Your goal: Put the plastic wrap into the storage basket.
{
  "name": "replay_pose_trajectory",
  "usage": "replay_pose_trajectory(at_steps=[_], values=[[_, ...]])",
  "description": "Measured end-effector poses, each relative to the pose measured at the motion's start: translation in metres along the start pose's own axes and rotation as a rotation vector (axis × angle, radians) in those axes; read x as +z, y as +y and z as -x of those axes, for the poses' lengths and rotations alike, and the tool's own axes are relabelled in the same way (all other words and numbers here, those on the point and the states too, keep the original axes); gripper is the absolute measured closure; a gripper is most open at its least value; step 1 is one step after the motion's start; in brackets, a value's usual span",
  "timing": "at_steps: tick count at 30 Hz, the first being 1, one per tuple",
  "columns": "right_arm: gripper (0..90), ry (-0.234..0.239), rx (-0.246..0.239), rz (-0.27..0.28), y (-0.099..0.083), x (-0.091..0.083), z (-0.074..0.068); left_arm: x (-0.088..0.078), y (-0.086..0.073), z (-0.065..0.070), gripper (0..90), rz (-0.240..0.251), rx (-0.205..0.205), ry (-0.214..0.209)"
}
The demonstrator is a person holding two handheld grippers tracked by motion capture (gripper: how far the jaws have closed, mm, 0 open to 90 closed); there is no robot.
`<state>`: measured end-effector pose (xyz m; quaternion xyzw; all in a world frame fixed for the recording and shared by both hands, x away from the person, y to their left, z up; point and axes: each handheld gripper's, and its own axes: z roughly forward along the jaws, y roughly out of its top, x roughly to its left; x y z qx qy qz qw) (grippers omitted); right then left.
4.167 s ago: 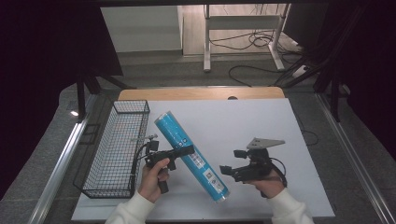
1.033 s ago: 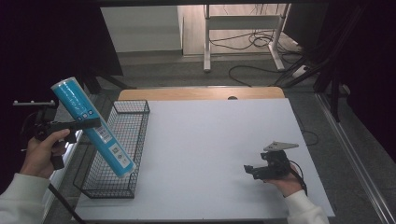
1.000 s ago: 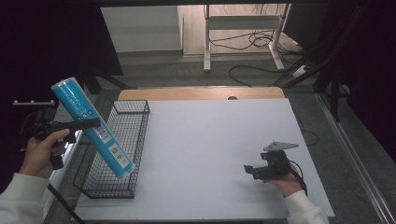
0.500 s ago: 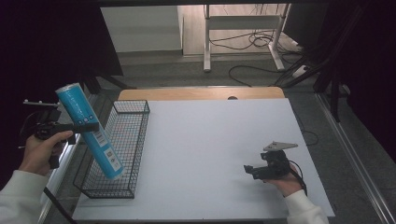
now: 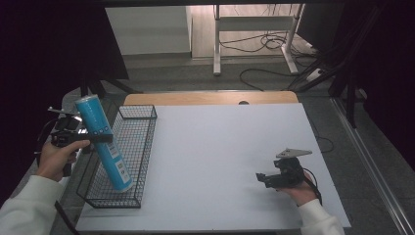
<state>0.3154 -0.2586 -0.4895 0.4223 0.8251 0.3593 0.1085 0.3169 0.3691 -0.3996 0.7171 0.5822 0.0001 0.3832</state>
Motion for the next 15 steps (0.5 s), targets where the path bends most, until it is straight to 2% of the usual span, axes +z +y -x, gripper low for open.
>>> replay_pose_trajectory(at_steps=[4, 12, 15], values=[[10.2, 0.0, -0.002, -0.005, 0.0, 0.001, 0.0, 0.007, 0.001, -0.001, 32.0, -0.01, 0.002, 0.011], [10.3, -0.006, 0.0, -0.002, 0.0, 0.001, 0.001, 0.021, 0.011, -0.006, 31.8, -0.004, -0.028, 0.017], [10.3, -0.007, 0.0, -0.004, 0.0, 0.001, 0.001, 0.036, 0.019, -0.008, 31.8, 0.0, -0.071, 0.039]])
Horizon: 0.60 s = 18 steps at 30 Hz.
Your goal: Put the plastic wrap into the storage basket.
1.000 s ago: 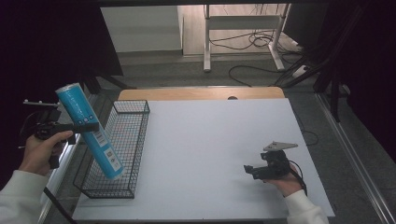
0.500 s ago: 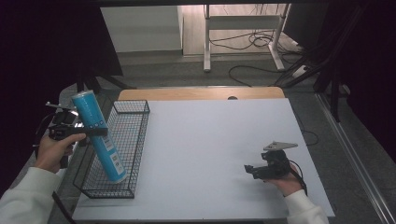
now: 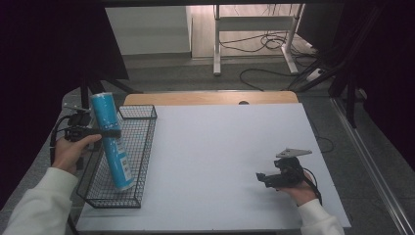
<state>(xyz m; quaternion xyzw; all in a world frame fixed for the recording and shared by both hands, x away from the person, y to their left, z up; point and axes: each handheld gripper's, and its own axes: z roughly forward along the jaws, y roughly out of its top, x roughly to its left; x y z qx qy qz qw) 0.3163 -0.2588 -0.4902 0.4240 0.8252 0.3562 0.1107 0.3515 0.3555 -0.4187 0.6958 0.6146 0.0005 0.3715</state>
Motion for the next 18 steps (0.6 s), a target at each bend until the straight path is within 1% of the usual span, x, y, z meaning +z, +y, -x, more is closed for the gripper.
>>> replay_pose_trajectory(at_steps=[1, 4, 7, 8, 9, 11, 14, 18], values=[[10.3, 0.0, 0.0, 0.0, 0.0, 0.0, 0.0, 0.0, 0.0, 0.0, 31.8, 0.0, 0.0, 0.0], [10.2, 0.0, 0.0, 0.0, 0.0, 0.0, 0.0, 0.013, 0.005, -0.003, 31.8, -0.002, -0.032, 0.009], [10.3, 0.0, 0.003, 0.0, 0.0, 0.0, 0.001, 0.026, 0.008, -0.006, 31.6, -0.025, -0.058, 0.018], [10.3, -0.003, 0.002, 0.0, 0.0, 0.0, 0.002, 0.033, 0.009, -0.006, 31.6, -0.023, -0.067, 0.026], [10.3, -0.003, 0.002, 0.0, 0.0, 0.0, 0.002, 0.033, 0.009, -0.006, 31.6, -0.023, -0.067, 0.026], [10.3, -0.006, 0.005, -0.003, 0.0, 0.001, 0.002, 0.039, 0.012, -0.006, 31.6, -0.031, -0.074, 0.036], [10.3, -0.006, 0.007, -0.007, 0.0, 0.001, 0.002, 0.048, 0.014, -0.005, 31.6, -0.036, -0.092, 0.059], [10.3, -0.008, 0.006, -0.01, 0.0, 0.001, 0.002, 0.06, 0.017, -0.005, 31.5, -0.052, -0.102, 0.093]])
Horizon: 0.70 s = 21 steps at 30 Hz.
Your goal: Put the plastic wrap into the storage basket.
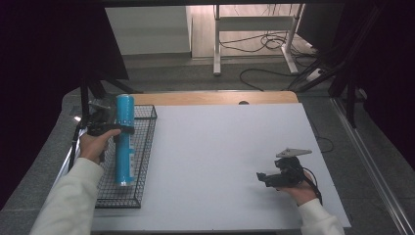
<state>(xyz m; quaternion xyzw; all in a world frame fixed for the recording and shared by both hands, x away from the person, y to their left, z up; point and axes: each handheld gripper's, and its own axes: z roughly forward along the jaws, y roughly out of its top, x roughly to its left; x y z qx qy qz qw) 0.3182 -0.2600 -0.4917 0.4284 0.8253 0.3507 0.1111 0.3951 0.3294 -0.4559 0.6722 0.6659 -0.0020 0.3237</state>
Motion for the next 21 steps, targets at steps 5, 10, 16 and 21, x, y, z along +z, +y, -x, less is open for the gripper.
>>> replay_pose_trajectory(at_steps=[5, 10, 16, 21], values=[[10.3, 0.001, 0.002, 0.002, 0.0, 0.0, 0.0, 0.009, 0.004, 0.008, 30.4, -0.022, 0.02, 0.078], [10.2, -0.001, -0.002, 0.0, 0.0, 0.0, 0.001, 0.02, 0.005, 0.015, 30.4, -0.034, 0.033, 0.118], [10.2, -0.004, 0.0, -0.002, 0.0, 0.0, 0.002, 0.034, 0.007, 0.018, 30.9, -0.049, 0.026, 0.124], [10.3, -0.005, -0.001, -0.007, 0.0, 0.001, 0.001, 0.032, 0.006, 0.018, 30.8, -0.055, 0.038, 0.126]])
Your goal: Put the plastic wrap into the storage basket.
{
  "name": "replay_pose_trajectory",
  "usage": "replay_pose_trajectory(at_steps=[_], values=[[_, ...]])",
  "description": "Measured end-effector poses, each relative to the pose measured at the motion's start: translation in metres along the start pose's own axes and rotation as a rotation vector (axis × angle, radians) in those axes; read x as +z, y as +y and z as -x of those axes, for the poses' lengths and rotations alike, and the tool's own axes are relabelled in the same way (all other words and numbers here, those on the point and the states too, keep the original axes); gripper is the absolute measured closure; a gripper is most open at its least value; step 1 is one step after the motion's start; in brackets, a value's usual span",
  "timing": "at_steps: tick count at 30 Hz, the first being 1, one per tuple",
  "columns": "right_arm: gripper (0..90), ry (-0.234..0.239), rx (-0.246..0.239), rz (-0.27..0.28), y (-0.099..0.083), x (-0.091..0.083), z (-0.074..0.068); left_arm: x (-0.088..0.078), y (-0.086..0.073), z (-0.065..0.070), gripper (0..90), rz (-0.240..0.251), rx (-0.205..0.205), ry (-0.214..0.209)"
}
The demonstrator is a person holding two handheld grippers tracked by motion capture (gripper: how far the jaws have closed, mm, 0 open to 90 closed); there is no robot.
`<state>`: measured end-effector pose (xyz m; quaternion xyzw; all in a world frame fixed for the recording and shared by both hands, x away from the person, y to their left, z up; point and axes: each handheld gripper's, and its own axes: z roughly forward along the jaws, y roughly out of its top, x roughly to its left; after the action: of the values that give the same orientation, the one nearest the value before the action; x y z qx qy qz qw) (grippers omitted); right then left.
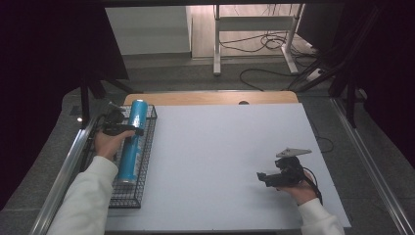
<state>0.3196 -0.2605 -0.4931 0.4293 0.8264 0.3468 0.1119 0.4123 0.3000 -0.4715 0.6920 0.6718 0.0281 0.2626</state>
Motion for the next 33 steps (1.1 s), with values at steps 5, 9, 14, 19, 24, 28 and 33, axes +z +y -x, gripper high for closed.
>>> replay_pose_trajectory(at_steps=[5, 9, 14, 19, 24, 28, 33], values=[[10.3, -0.001, -0.001, 0.0, 0.0, 0.0, 0.0, -0.002, 0.0, 0.001, 31.3, -0.009, -0.006, -0.006], [10.3, -0.007, 0.002, -0.003, 0.0, 0.0, 0.001, -0.008, 0.001, 0.003, 31.5, -0.012, 0.004, -0.015], [10.2, -0.01, -0.001, -0.008, 0.0, 0.002, 0.0, -0.009, 0.001, 0.002, 31.5, -0.017, 0.006, -0.016], [10.2, -0.011, 0.005, -0.003, 0.0, 0.001, 0.001, -0.001, 0.003, 0.001, 31.4, -0.037, 0.006, -0.027], [10.2, -0.014, 0.005, -0.007, 0.0, 0.001, 0.002, 0.0, 0.002, 0.001, 30.9, -0.034, 0.013, -0.027], [10.3, -0.014, 0.003, -0.004, 0.0, 0.001, 0.001, 0.001, -0.001, 0.004, 27.3, -0.02, 0.014, -0.013], [10.3, -0.014, 0.004, -0.002, 0.0, 0.0, 0.002, 0.0, -0.008, 0.005, 19.2, -0.034, 0.026, -0.02]])
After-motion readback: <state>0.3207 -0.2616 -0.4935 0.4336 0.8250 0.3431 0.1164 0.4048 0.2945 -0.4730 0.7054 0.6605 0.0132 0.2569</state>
